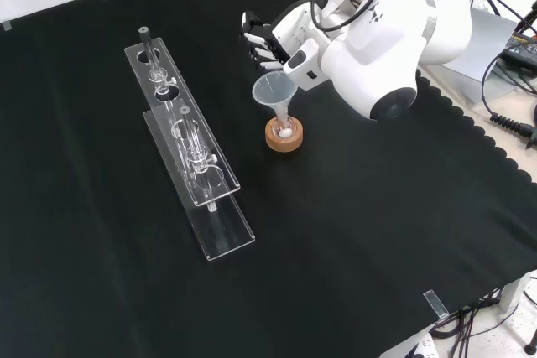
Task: Pour all the NaCl from the weighing funnel into the round-bottom flask.
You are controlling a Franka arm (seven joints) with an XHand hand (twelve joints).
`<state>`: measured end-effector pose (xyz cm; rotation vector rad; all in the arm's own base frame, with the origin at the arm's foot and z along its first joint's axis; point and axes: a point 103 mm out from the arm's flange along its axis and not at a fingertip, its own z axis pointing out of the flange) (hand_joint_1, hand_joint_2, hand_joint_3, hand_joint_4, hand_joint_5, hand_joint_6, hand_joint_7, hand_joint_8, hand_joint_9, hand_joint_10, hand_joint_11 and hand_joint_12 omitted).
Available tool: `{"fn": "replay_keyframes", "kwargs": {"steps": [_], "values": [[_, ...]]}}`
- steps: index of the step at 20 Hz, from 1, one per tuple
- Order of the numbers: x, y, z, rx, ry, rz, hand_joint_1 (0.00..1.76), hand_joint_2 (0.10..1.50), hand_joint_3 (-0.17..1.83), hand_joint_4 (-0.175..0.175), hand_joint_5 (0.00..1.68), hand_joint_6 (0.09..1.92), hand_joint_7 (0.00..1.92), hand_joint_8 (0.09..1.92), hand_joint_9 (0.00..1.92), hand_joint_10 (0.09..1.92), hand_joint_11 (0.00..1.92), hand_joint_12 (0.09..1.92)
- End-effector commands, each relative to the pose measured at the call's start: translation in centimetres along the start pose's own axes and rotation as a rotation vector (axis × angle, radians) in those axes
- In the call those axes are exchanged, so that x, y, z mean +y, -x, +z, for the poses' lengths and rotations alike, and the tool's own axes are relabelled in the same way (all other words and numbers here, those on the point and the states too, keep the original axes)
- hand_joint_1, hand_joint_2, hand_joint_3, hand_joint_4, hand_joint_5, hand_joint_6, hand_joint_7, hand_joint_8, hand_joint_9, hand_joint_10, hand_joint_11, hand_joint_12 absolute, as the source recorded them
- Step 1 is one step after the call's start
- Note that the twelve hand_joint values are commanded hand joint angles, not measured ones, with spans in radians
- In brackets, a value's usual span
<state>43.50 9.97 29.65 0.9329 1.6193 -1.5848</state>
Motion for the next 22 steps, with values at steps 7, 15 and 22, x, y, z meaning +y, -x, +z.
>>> {"fn": "replay_keyframes", "kwargs": {"steps": [7,15,22], "values": [[-0.61,0.21,-1.36,-0.088,-0.028,0.027,1.25,1.04,-0.01,0.06,1.17,0.75,1.19,0.64,1.42,0.17,1.13,0.81],[-0.58,0.19,-1.75,-0.1,-0.032,0.038,1.25,1.04,-0.01,0.06,1.17,0.75,1.19,0.64,1.42,0.17,1.13,0.81],[-0.53,0.09,-1.3,-0.135,-0.027,0.051,1.25,1.04,-0.01,0.06,1.17,0.75,1.19,0.64,1.42,0.17,1.13,0.81]]}}
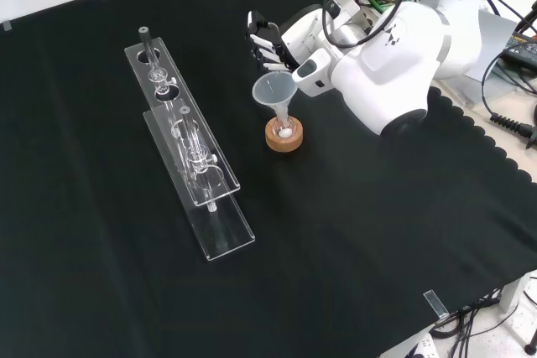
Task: Pour all the NaCl from the weighing funnel into the round-bottom flask.
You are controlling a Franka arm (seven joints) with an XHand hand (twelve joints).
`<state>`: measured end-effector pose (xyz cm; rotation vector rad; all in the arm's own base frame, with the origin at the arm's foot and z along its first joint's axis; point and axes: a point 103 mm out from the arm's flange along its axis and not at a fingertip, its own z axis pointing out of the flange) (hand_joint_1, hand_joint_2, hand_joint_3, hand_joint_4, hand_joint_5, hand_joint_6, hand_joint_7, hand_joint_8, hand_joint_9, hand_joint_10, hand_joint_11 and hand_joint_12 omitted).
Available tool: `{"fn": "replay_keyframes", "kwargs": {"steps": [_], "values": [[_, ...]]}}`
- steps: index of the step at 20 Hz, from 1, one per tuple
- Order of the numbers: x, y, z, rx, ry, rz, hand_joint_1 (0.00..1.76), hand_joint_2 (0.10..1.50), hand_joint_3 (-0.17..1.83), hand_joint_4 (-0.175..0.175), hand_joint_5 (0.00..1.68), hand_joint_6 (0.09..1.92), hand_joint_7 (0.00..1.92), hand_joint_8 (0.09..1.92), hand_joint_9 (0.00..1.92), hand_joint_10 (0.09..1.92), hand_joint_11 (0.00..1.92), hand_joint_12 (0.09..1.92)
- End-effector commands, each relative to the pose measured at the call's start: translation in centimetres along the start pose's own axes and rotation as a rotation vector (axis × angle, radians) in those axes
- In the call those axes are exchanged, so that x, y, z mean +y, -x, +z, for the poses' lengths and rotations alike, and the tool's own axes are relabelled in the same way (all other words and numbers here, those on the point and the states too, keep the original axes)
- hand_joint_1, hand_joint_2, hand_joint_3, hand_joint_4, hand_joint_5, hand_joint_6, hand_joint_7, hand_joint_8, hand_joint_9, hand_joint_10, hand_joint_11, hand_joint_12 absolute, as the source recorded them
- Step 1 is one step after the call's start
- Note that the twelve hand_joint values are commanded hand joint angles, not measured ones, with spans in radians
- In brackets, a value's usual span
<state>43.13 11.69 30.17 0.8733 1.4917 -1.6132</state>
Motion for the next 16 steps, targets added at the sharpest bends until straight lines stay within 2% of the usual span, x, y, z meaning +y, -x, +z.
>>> {"fn": "replay_keyframes", "kwargs": {"steps": [1,11,16], "values": [[0.02,-0.17,0.41,-0.025,0.003,0.012,1.25,1.04,-0.01,0.06,1.17,0.75,1.19,0.64,1.42,0.17,1.13,0.81],[-0.03,-0.08,0.73,-0.01,0.004,0.016,1.25,1.04,-0.01,0.059,1.17,0.75,1.19,0.65,1.42,0.17,1.13,0.81],[-0.19,-0.02,0.96,0.039,0.019,0.013,1.25,1.04,-0.01,0.059,1.17,0.75,1.19,0.65,1.42,0.17,1.13,0.81]]}}
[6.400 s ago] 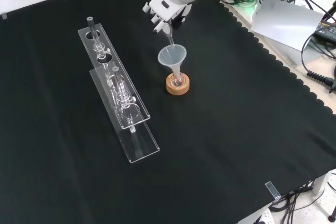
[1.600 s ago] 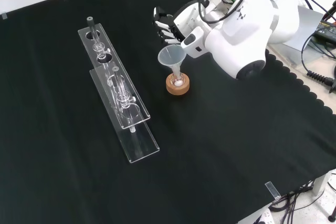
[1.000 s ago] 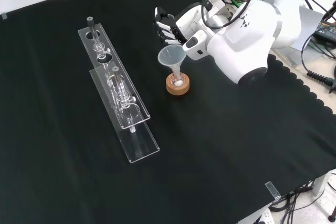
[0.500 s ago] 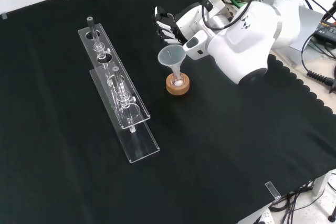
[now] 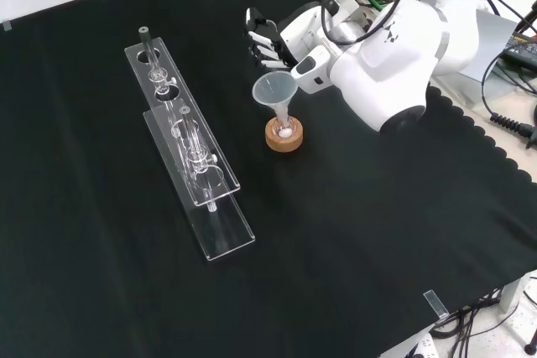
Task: Pour all the NaCl from the weighing funnel into the round-bottom flask.
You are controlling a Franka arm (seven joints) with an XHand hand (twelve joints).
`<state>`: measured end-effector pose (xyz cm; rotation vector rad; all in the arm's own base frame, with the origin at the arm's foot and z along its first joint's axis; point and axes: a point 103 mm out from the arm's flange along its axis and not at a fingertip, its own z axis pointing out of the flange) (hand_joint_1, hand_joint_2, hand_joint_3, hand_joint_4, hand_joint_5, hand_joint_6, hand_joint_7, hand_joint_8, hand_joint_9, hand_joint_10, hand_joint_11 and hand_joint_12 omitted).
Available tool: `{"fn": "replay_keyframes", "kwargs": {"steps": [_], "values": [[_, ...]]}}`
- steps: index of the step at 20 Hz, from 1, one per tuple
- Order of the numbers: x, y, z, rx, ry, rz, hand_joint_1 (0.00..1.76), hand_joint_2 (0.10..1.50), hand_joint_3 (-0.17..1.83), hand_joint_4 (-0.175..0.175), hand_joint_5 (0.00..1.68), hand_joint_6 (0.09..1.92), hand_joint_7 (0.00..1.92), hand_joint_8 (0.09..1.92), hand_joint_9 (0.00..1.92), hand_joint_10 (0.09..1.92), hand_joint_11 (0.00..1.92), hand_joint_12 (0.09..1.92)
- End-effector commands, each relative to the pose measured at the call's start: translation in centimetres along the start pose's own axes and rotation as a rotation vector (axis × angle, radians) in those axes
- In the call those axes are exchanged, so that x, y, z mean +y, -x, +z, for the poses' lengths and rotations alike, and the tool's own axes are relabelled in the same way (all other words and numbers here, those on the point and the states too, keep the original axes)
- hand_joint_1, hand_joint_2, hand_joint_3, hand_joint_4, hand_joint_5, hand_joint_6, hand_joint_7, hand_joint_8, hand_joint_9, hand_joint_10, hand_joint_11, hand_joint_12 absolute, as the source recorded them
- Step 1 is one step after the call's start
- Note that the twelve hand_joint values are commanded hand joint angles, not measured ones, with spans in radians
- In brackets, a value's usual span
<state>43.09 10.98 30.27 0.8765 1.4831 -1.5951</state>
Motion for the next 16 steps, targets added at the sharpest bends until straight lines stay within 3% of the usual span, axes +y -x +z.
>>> {"fn": "replay_keyframes", "kwargs": {"steps": [1,16], "values": [[-0.2,0.0,0.3,0.064,0.019,-0.003,1.25,1.04,-0.01,0.059,1.17,0.75,1.19,0.65,1.42,0.17,1.13,0.81],[-0.8,0.4,4.1,0.386,0.119,0.032,1.25,1.04,-0.01,0.059,1.17,0.76,1.19,0.65,1.43,0.16,1.14,0.81]]}}
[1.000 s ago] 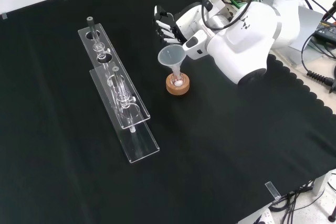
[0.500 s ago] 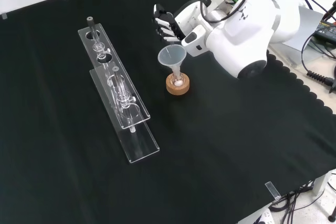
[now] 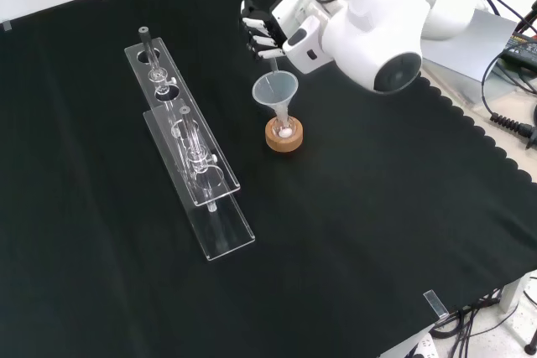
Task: Pour all the NaCl from the weighing funnel into the round-bottom flask.
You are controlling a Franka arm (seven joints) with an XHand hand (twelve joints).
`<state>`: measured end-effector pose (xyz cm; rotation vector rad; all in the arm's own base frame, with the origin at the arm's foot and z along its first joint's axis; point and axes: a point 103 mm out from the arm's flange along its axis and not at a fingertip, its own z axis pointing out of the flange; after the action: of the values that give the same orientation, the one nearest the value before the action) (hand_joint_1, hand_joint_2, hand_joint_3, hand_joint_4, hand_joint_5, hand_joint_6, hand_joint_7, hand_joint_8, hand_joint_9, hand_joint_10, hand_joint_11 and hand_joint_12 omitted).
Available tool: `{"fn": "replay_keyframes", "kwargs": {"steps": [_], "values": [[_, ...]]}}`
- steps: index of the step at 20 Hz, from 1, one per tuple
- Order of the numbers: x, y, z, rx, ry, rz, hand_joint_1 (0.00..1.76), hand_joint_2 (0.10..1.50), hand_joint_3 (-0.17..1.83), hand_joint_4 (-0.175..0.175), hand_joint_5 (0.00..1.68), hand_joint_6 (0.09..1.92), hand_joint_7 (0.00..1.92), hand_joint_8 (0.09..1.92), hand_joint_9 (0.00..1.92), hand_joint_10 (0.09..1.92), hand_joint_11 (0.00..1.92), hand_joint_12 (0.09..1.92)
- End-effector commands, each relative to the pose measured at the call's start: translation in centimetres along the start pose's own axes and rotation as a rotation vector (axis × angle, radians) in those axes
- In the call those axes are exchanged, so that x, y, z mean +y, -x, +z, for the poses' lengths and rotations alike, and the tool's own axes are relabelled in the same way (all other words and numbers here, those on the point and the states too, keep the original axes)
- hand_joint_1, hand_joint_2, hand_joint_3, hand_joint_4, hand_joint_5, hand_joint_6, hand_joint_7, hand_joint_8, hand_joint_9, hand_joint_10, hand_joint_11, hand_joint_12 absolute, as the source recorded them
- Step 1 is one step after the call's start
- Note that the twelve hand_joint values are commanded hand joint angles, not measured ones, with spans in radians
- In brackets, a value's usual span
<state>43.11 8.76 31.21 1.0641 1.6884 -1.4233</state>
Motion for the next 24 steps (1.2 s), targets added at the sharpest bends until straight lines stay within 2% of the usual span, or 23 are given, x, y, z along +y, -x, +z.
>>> {"fn": "replay_keyframes", "kwargs": {"steps": [1,10,21,24], "values": [[-0.5,0.3,2.1,0.161,0.027,0.005,1.25,1.04,-0.01,0.059,1.17,0.76,1.19,0.65,1.43,0.16,1.14,0.81],[-0.2,-0.1,4.5,0.299,0.067,0.001,1.25,1.04,-0.01,0.059,1.16,0.76,1.19,0.65,1.43,0.16,1.14,0.81],[0.7,-0.6,7.7,0.453,0.068,-0.009,1.25,1.04,-0.01,0.059,1.16,0.76,1.19,0.65,1.43,0.16,1.14,0.81],[1.0,-0.5,8.6,0.517,0.093,-0.014,1.25,1.04,-0.01,0.06,1.16,0.76,1.19,0.65,1.43,0.16,1.14,0.81]]}}
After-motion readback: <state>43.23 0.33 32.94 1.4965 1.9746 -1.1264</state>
